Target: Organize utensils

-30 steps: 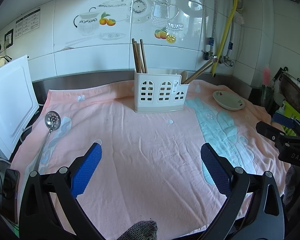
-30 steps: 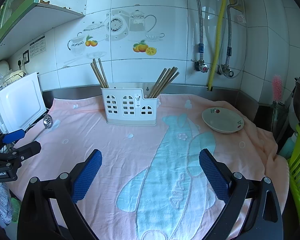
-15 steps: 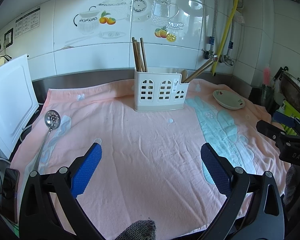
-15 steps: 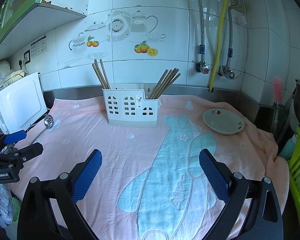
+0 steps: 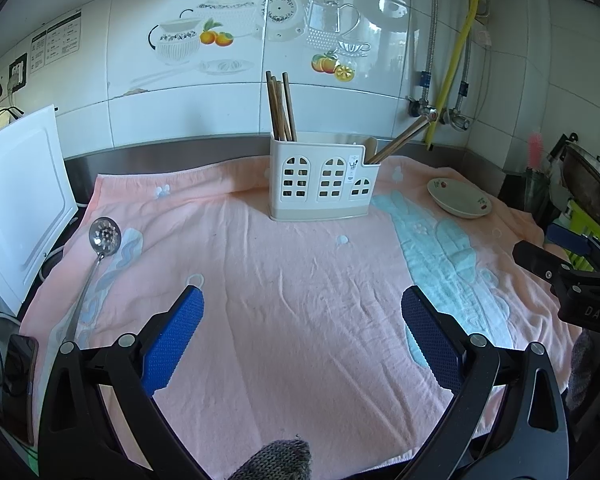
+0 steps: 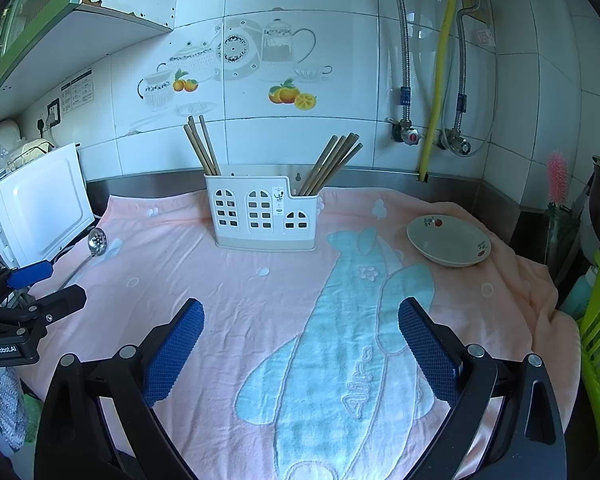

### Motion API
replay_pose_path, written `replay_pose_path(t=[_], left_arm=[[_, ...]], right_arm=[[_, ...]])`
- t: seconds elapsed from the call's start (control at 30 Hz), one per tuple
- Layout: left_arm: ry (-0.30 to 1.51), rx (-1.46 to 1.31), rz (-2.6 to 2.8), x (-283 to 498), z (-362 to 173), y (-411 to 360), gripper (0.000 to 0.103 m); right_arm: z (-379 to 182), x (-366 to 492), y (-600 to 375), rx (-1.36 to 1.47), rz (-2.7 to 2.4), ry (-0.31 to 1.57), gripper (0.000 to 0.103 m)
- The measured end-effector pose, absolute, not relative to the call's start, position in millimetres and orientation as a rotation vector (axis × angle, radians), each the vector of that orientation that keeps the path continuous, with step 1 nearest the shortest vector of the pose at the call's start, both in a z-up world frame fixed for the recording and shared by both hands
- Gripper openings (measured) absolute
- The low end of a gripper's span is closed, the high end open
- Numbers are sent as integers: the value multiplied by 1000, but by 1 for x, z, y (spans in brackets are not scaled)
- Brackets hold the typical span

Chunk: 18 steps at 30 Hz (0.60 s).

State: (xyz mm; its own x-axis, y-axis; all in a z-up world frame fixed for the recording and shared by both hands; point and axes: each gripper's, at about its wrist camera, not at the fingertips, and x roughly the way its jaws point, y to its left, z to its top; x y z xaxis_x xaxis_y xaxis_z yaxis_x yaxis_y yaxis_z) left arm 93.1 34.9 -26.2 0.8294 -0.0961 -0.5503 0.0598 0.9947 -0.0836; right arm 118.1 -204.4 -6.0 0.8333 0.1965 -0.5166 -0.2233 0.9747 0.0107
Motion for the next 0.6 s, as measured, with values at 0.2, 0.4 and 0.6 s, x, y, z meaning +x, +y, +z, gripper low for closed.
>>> replay_pose_path(t=[0.2, 0.4, 0.6], left_arm=[[587, -65, -80, 93, -27, 34, 98], [590, -68, -77, 93, -27, 35, 98], [590, -66, -77, 93, -28, 35, 98]], right_arm=[[-7, 119, -204, -51, 228, 544, 94], [-7, 119, -204, -52, 231, 545, 94], [-8, 120, -204, -49, 230, 546, 94]])
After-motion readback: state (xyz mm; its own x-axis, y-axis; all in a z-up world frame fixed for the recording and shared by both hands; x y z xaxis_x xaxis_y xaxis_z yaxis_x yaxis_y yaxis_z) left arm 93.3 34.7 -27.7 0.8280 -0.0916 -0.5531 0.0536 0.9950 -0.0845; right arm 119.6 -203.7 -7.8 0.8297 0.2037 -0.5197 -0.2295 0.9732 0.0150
